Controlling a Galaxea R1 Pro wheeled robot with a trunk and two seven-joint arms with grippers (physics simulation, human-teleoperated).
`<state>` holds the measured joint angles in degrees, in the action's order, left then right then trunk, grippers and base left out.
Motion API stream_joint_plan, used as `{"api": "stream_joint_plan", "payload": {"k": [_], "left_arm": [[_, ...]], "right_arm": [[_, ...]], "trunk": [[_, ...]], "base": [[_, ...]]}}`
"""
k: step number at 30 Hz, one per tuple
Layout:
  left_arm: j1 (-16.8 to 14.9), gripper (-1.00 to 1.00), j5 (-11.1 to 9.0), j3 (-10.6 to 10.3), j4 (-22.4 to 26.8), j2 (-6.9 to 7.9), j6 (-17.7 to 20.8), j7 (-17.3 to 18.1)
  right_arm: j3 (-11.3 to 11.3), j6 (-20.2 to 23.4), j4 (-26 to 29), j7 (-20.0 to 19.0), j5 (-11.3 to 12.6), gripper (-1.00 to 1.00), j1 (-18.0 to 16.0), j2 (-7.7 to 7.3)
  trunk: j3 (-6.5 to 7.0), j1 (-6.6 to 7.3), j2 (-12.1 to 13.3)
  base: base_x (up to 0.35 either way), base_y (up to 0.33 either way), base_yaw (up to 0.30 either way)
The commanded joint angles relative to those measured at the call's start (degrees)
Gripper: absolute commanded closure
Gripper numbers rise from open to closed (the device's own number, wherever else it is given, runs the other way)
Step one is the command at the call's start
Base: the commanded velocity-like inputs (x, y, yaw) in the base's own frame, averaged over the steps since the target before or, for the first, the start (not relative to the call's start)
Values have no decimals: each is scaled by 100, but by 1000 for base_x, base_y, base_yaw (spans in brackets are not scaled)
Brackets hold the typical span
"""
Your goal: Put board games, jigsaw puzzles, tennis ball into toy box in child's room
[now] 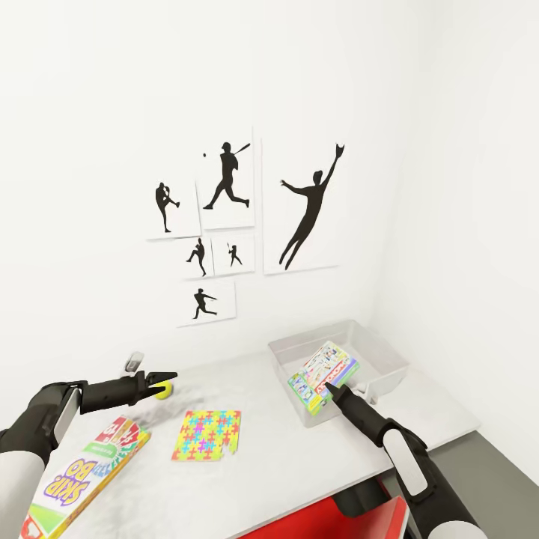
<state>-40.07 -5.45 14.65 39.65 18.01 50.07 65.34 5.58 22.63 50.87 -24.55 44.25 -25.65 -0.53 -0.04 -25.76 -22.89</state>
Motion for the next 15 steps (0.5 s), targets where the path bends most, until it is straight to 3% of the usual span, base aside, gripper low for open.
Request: {"api": "stream_joint_plan", "payload": {"k": [1, 9, 15], "left_arm": [[-1, -100, -18, 3, 0, 2, 38, 5], [-1, -100, -18, 7, 1, 1, 38, 5], [-1, -100, -19, 4, -1, 1, 38, 5]], "right_arm": [[22, 31, -6, -8, -11, 100, -2, 0], [22, 31, -6, -6, -5, 100, -2, 0], [22, 31, -6, -6, -4, 100, -2, 0]], "trunk": [[-3, -3, -3], [-3, -3, -3], [-3, -3, -3]], "base": [[0, 0, 0], [0, 0, 0], [100, 0, 0]]}}
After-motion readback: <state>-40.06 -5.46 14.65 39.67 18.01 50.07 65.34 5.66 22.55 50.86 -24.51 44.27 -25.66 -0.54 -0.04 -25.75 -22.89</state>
